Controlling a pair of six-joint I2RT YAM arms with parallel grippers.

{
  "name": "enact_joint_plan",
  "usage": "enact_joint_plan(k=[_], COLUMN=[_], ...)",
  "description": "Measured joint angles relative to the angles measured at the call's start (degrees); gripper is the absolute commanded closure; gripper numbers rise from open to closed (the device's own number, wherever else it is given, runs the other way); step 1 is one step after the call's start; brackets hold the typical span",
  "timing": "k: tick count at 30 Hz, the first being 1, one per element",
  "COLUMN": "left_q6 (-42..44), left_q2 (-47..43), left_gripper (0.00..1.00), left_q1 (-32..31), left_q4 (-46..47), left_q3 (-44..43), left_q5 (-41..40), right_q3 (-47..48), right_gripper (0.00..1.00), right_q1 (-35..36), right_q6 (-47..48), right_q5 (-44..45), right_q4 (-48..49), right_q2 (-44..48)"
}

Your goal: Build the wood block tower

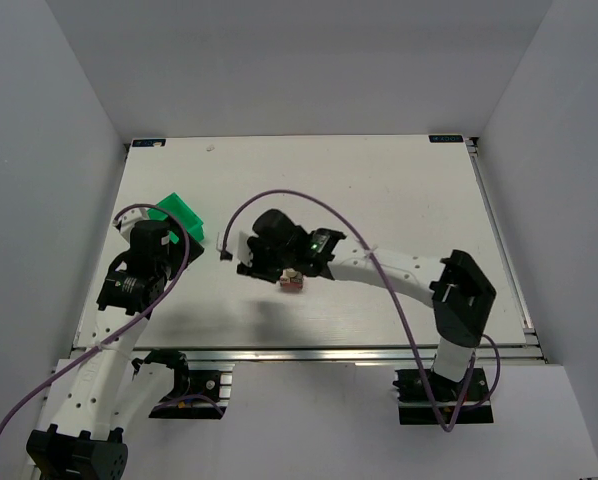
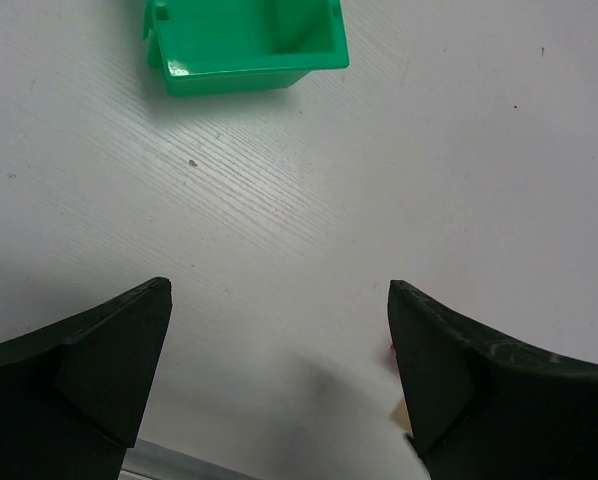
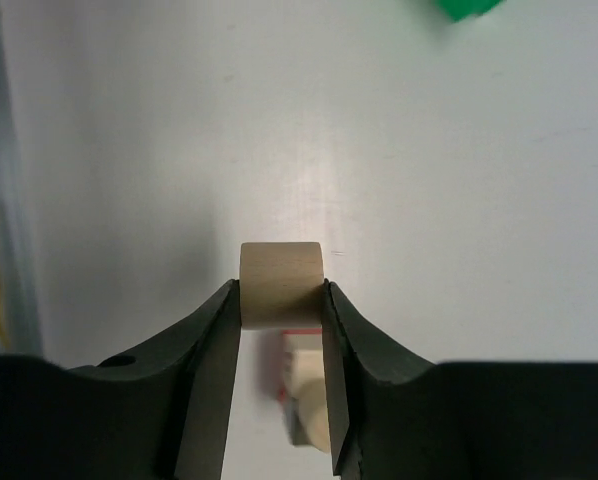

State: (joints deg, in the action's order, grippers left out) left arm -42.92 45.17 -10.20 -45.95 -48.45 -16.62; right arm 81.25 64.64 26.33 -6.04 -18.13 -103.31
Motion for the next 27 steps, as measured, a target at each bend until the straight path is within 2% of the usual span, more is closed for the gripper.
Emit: enact_joint_plan(k=[5, 10, 17, 27], left_q6=[0.55, 0.98, 1.77, 2.62], left_q2=[0.07, 0.17, 0.94, 2.51], left_gripper=[0.02, 0.02, 0.02, 0.02], left_q1=[0.00, 0.00, 0.02, 0.13], left_q4=[0.76, 1.05, 1.55, 2.78], left_q3=[0.02, 0.09, 0.09, 0.33], left_q5=[0.59, 0.81, 1.64, 4.02], right_q3=[2.27, 2.67, 2.64, 2.34], right_gripper=[0.80, 0.79, 0.78, 0.75], right_q1=[-5.99, -10.43, -11.67, -11.74], right_q6=[2.82, 3.96, 4.07, 4.33], right_q5=[-0.15, -0.11, -0.17, -2.12], right_q4=[-1.92, -7.93, -13.49, -14.75], right_q2=[5.40, 5.92, 5.75, 4.79])
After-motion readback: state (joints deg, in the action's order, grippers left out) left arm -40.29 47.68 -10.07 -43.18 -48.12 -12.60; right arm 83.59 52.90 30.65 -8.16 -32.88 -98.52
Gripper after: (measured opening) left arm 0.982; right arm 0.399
